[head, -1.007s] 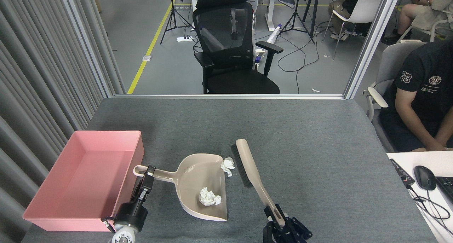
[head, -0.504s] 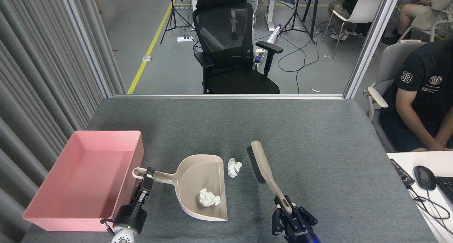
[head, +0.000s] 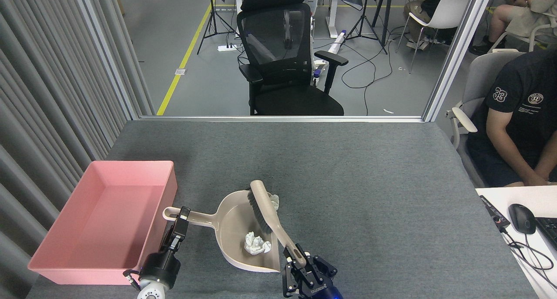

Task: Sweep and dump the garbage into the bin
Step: 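Sweep the second paper ball into the dustpan with the brush, then set the brush down on the table and release it with the right gripper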

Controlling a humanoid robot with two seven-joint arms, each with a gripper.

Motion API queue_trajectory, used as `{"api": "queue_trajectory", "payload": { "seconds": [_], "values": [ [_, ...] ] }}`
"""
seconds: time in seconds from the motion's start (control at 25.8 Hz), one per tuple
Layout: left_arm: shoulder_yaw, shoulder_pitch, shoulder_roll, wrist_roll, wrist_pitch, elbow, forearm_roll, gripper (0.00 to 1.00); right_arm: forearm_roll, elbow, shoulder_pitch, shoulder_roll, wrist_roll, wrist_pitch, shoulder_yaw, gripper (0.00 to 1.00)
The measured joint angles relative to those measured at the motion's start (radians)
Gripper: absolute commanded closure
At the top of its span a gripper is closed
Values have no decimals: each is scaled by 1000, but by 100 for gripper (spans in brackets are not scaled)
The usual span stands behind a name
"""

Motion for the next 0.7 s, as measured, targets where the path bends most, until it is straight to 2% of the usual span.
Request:
{"api": "queue_trajectory", "payload": {
  "seconds": [0.15,0.31,0.54,0.7],
  "values": [
    [0,0,-1,0,-1,1,0,81,-4,-149,67,21,-31,4,34,94],
    [0,1,-1,0,-1,1,0,81,-11,-256,129,7,-44,14,-58,95],
    [0,1,-2,-6,4,4,10,81,-14,-285,200,-34,-47,-11,-271,95],
    [0,0,-4,-14,9,5,27,81,-8,-286,244,-88,-50,-17,-318,93]
  ]
}}
